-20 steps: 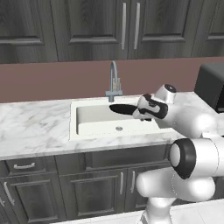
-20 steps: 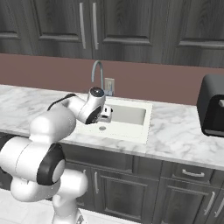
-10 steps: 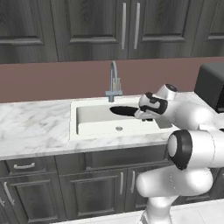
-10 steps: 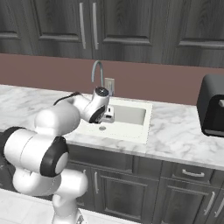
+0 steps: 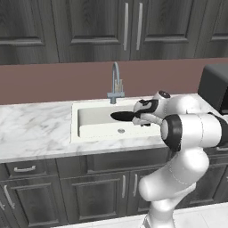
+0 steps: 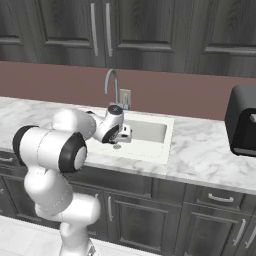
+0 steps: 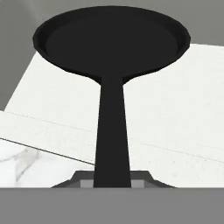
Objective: Move the pot and pan from the stove into the sink.
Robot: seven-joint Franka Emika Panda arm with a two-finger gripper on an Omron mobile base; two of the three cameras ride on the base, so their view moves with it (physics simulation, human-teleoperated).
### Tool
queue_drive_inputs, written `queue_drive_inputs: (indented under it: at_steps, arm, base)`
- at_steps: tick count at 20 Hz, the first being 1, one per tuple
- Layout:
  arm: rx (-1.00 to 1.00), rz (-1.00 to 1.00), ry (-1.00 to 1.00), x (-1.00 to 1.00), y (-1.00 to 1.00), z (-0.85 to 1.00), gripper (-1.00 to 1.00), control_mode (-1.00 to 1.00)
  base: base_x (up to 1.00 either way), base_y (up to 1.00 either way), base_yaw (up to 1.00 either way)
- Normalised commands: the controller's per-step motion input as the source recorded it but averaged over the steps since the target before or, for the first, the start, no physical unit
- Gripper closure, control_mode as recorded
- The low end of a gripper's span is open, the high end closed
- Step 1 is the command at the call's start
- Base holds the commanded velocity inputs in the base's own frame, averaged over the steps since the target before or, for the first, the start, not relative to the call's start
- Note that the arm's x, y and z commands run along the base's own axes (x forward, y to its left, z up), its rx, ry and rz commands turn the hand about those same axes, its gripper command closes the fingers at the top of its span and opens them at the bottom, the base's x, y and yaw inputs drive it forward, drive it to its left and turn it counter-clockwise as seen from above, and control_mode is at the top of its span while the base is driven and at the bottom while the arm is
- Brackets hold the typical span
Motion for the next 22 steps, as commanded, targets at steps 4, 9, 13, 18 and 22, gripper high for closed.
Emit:
queue_drive_inputs:
  at_steps: [4, 9, 13, 18, 22]
  arm:
    - [0.0, 0.01, 0.0, 0.84, 0.0, -0.37, 1.0, -1.0]
    - [-0.05, 0.02, 0.04, 0.67, 0.0, -0.59, 1.0, -1.0]
    - [-0.08, 0.04, 0.07, 0.46, 0.0, -0.67, 1.0, -1.0]
    - [-0.02, 0.01, -0.01, 0.29, -0.02, -0.32, -1.0, -1.0]
    - [0.0, 0.0, 0.01, 0.08, 0.0, 0.03, -1.0, -1.0]
  base:
    - [0.0, 0.0, 0.0]
    - [0.0, 0.0, 0.0]
    - [0.0, 0.0, 0.0]
    - [0.0, 0.0, 0.0]
    - [0.0, 0.0, 0.0]
